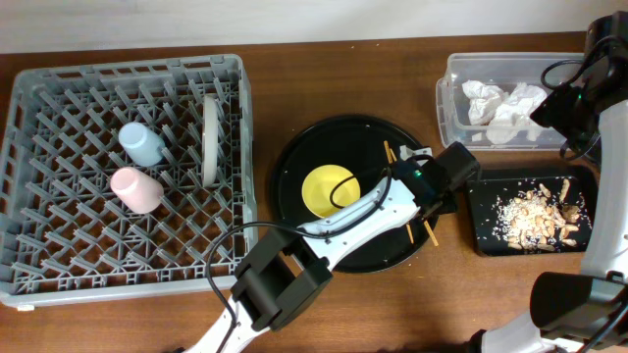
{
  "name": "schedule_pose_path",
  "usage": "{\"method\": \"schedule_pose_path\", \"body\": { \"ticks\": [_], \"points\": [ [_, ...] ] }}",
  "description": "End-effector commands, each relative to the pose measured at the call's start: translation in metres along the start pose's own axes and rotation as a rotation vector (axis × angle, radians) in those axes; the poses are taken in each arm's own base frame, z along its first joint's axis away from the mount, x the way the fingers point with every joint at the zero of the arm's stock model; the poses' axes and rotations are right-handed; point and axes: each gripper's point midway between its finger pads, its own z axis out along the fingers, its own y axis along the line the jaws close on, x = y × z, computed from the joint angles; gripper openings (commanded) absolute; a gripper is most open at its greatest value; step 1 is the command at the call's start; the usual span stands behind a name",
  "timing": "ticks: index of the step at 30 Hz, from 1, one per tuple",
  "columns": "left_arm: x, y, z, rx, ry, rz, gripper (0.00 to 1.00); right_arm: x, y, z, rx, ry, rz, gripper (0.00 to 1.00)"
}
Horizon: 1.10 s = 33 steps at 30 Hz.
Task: Sort waste into correct bins and load items into the dishwasher rack
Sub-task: 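Grasp one wooden chopstick with the left gripper and lift it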
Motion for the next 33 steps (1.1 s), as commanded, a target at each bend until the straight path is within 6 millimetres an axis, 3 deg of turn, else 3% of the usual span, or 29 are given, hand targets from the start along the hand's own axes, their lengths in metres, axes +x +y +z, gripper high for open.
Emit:
{"method": "schedule_pose_path", "body": {
  "ticks": [1,14,19,33],
  "points": [
    [0.003,-0.001,0.008,-0.003,0.008,-0.048,0.59,-0.003,-0.004,0.002,0.02,-0.007,0.01,0.99],
    [0.005,0.004,0.02,-0.02,0.012,-0.087,0.58,-0.003,-0.004,0.002,0.02,-0.007,0.01,0.99],
    [0.011,0.012,0.037,-0.048,0.029,-0.091,0.57,-0.003,-0.004,0.002,0.02,-0.007,0.01,0.99],
    [0.012,0.009,0.041,-0.023,0.052,-0.099,0.24,-0.003,-0.004,0.002,0.021,-0.007,0.01,0.99]
  ]
}}
